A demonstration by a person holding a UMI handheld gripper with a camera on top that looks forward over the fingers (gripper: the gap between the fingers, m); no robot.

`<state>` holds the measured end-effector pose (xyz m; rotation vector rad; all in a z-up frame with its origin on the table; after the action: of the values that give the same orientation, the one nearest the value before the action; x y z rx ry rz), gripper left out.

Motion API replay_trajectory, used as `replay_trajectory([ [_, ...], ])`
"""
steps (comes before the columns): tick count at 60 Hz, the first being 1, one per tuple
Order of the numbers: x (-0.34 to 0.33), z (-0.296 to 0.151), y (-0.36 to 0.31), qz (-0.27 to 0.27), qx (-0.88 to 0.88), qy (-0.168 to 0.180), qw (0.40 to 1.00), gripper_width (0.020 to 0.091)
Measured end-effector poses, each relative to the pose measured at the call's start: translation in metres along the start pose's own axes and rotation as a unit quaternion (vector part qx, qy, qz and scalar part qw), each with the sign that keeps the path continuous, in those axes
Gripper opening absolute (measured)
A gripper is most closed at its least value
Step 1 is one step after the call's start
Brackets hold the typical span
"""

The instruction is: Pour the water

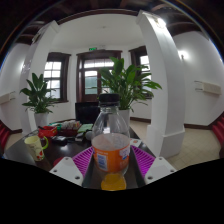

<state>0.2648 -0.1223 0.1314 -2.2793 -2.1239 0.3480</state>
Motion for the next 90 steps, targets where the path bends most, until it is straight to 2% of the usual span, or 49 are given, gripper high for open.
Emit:
replay_trajectory([
  [5, 0.003, 0.000, -0.003, -0.007, 0.000, -0.006, 1.000, 0.0535],
  [7, 0.009, -0.002, -0.003, -0.007, -0.007, -0.007, 1.000, 0.0520],
  [13, 0.005, 0.001, -0.006, -0.007, -0.024, 0.004, 1.000, 0.0414],
  [15, 0.005, 0.002, -0.007, -0.010, -0.031, 0.008, 0.999, 0.0409],
  [16, 0.005, 0.002, -0.008, -0.011, -0.036, 0.009, 0.999, 0.0370],
  [30, 0.010, 0.003, -0.023, -0.008, -0.103, 0.003, 0.995, 0.0371],
  [42, 0.021, -0.011, -0.074, -0.025, -0.277, -0.004, 0.961, 0.0368],
  [55, 0.060, -0.020, -0.155, -0.036, -0.536, 0.008, 0.843, 0.0367],
  [67, 0.085, -0.021, -0.207, -0.029, -0.690, 0.048, 0.722, 0.0369],
  [77, 0.100, -0.020, -0.231, -0.010, -0.791, 0.059, 0.609, 0.0372],
  [83, 0.105, -0.023, -0.245, 0.010, -0.855, 0.086, 0.512, 0.0371],
  [85, 0.105, -0.025, -0.246, 0.025, -0.871, 0.084, 0.484, 0.0373],
  [90, 0.107, -0.025, -0.252, 0.032, -0.885, 0.079, 0.458, 0.0372],
])
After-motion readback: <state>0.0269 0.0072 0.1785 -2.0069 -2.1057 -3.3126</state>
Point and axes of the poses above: the point between the fingertips, and its own axes, seen from behind it with the camera up: y to the right, z down, x forward, the way the camera looks, the point moved 7 cm from there along -x, backward, against the way the camera looks, and after that the axes turned 7 degrees about x, right-handed, at the moved point
